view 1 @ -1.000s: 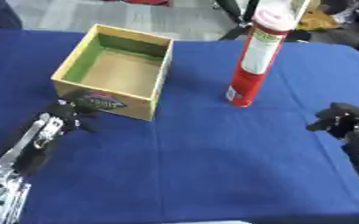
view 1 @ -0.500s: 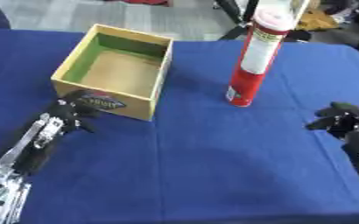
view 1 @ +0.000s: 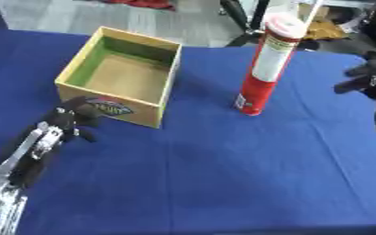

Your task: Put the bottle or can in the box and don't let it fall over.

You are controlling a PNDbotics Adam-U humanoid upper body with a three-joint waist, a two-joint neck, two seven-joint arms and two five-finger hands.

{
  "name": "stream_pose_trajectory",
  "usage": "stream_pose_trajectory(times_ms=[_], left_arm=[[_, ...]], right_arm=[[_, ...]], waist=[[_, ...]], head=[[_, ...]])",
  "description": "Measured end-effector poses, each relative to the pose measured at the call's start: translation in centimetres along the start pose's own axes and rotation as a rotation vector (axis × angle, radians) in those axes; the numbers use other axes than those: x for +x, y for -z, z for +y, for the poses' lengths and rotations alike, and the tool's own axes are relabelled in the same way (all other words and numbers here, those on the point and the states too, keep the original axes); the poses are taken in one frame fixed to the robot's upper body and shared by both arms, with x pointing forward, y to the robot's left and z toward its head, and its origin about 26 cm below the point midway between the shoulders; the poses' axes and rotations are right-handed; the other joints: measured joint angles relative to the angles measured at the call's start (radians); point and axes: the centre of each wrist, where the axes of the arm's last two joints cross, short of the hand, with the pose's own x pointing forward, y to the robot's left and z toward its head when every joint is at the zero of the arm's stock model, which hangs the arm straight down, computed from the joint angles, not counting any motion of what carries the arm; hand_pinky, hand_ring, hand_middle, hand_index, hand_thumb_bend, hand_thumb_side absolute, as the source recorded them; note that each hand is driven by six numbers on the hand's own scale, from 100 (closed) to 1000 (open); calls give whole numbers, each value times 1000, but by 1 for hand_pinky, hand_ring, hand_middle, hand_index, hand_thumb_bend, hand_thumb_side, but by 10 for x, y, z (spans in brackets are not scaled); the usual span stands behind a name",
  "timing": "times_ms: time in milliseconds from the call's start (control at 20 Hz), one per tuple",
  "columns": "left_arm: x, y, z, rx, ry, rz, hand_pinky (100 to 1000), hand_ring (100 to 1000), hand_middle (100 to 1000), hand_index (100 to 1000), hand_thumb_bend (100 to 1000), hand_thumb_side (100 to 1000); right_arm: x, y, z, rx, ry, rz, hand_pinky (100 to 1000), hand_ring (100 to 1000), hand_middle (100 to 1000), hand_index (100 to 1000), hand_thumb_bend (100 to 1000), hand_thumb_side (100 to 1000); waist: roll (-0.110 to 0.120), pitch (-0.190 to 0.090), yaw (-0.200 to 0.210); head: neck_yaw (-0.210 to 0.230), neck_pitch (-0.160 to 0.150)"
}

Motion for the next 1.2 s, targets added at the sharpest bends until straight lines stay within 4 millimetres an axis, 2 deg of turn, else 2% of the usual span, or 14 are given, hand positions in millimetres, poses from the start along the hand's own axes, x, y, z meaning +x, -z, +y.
stream_pose_trajectory(times_ms=[100, 200, 300, 400, 500, 650, 950, 1000, 1200], left_arm=[[1, 2, -1, -11, 0, -8, 649, 767, 727, 965, 100, 872], [3, 5, -2, -21, -1, -18, 648, 767, 727, 965, 100, 872], [3, 6, -3, -28, -2, -22, 648, 767, 727, 965, 100, 871], [3, 7, -3, -31, -4, -23, 648, 767, 727, 965, 100, 871], [3, 7, -3, -33, -5, -24, 647, 767, 727, 965, 100, 873], [3, 8, -4, -36, -8, -26, 647, 768, 727, 965, 100, 871], [4, 11, -6, -53, -10, -36, 647, 768, 727, 964, 100, 871], [4, 11, -6, -55, -10, -36, 647, 768, 727, 964, 100, 871], [5, 12, -8, -66, -11, -41, 647, 768, 727, 964, 100, 870]], right_arm=[[1, 11, -51, 57, -61, -3, 868, 814, 862, 941, 100, 275], [-2, 15, -87, 61, -75, 38, 877, 826, 866, 944, 100, 265], [-10, 17, -108, 47, -67, 83, 885, 835, 870, 946, 100, 255], [-21, 17, -121, 31, -50, 134, 901, 853, 877, 950, 100, 243], [-31, 15, -130, 19, -32, 188, 912, 865, 881, 954, 100, 209], [-48, 13, -136, 7, -16, 262, 926, 881, 890, 959, 100, 217], [-72, 15, -135, 9, -52, 364, 943, 898, 895, 962, 100, 211], [-75, 14, -134, 11, -59, 376, 974, 922, 911, 973, 100, 224], [-83, 31, -130, 56, -126, 403, 989, 935, 922, 979, 100, 245]], waist=[[14, 1, 17], [13, 5, 26], [11, 6, 39], [12, 7, 45], [12, 9, 50], [12, 10, 58], [16, 12, 73], [17, 12, 75], [24, 15, 94]], head=[[-20, -8], [-36, -16], [-50, -24], [-60, -33], [-68, -40], [-79, -44], [-99, -50], [-100, -50], [-114, -50]])
